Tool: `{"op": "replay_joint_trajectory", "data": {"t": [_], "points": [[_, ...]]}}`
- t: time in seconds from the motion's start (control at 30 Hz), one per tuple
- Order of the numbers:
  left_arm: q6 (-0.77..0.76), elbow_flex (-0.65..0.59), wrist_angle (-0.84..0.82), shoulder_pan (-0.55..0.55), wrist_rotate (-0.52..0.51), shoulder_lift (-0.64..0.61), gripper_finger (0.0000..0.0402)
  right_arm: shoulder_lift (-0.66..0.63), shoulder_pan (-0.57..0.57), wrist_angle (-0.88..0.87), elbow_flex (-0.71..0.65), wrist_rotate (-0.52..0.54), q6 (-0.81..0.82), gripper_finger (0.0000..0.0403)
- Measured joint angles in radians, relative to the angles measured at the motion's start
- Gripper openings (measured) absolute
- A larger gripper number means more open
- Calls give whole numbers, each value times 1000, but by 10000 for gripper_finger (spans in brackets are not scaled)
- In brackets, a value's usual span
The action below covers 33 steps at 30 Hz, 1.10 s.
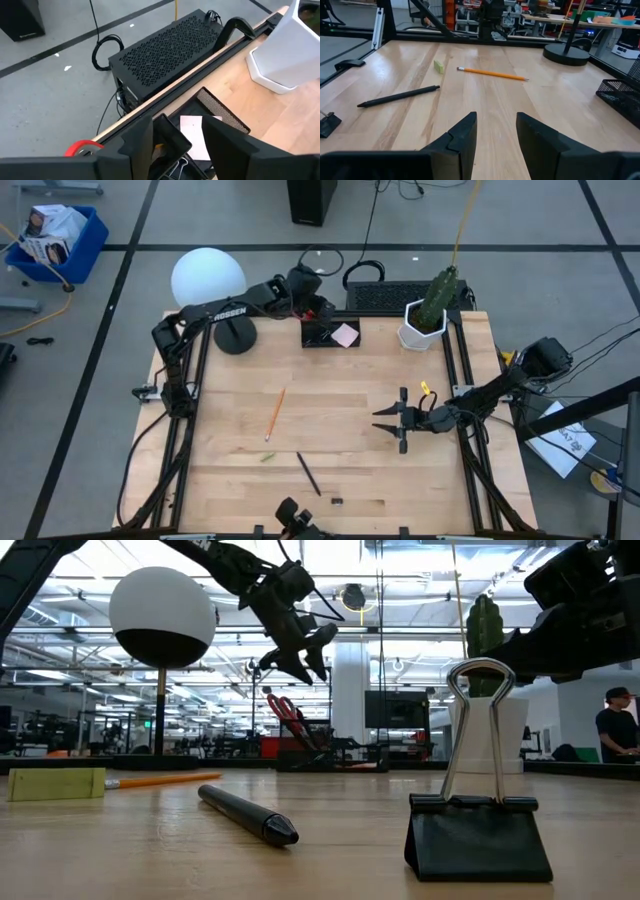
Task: Pick and place office supplies into organizer
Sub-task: Put the binder clip into the desk organizer
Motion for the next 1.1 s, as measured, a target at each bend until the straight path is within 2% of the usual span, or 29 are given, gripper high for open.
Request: {"op": "replay_joint_trajectory", "data": {"t": [0.1,0.27,0.37,0.43,0.57,0.8,1.03,1.1], "points": [[-13,0,-32,-6,57,-9,184,0,0,-2,0,-3,0,130],[-54,0,-103,-49,262,-12,177,0,0,-51,0,-6,46,130],[-44,-4,-119,-108,297,-11,165,0,0,-69,0,-7,74,130],[-32,-13,-121,-156,273,-11,156,0,0,-67,0,-12,104,130],[-24,-22,-103,-257,186,-33,142,2,2,-67,2,-111,168,130],[30,-43,-18,-485,-20,-61,119,94,29,-96,46,-118,203,130],[18,-235,211,-621,-30,-115,101,287,121,-97,200,-151,265,130],[-19,-304,281,-645,-67,-152,98,330,158,-98,259,-158,259,130]]}}
